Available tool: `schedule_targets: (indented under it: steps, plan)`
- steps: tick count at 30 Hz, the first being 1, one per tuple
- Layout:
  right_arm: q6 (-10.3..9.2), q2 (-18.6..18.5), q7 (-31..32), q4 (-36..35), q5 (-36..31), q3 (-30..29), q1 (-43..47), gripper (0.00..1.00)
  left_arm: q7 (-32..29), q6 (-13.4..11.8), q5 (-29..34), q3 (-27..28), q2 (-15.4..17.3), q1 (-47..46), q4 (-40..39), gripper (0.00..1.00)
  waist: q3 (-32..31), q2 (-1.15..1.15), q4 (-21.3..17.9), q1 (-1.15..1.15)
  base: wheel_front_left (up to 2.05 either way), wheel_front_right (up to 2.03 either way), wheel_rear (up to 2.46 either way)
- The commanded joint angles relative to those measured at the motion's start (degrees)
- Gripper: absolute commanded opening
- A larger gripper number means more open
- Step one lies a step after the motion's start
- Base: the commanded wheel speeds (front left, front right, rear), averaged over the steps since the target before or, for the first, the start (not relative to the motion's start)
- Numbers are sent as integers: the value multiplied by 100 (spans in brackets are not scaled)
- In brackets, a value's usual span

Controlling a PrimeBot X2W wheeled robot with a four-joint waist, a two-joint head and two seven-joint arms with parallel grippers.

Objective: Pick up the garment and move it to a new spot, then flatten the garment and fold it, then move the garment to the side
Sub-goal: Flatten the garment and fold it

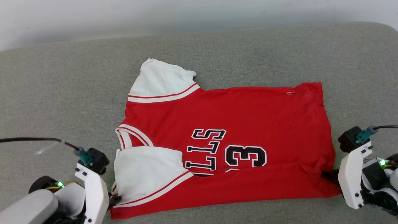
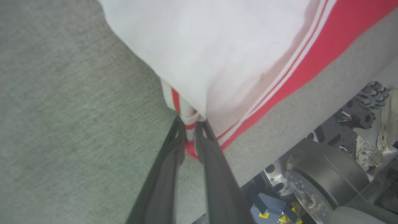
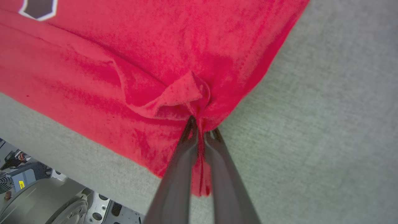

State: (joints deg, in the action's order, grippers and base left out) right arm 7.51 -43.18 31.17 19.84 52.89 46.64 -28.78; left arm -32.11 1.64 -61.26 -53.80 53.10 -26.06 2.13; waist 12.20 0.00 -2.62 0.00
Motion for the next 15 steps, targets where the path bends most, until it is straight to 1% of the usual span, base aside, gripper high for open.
schedule_targets:
  steps: [1,5,8,11,13,15]
  plan:
    - [-4,56,-152,-25,-65,-30,46,100,92,-24,38,72,19,-57,47,100,-35,0,11,0,0,0,0]
    - [-4,-20,-714,-195,-188,-221,39,100,303,-11,189,206,131,-219,-9,100,-157,0,23,0,0,0,0]
    - [-4,-64,-1301,-352,-483,-458,54,100,441,-28,255,365,236,-376,-92,100,-212,0,6,0,0,0,0]
    - [-3,84,-1958,-467,-796,-863,146,100,791,-50,510,587,297,-665,-171,100,-204,0,-48,0,0,0,0]
    - [-4,197,-2346,-485,-1071,-1267,197,100,1153,-137,775,760,281,-888,-143,100,-145,0,-98,0,0,0,0]
    - [-3,458,-2711,-608,-1375,-1712,290,100,1434,-197,1014,871,232,-1089,-99,100,-63,0,-169,0,0,0,0]
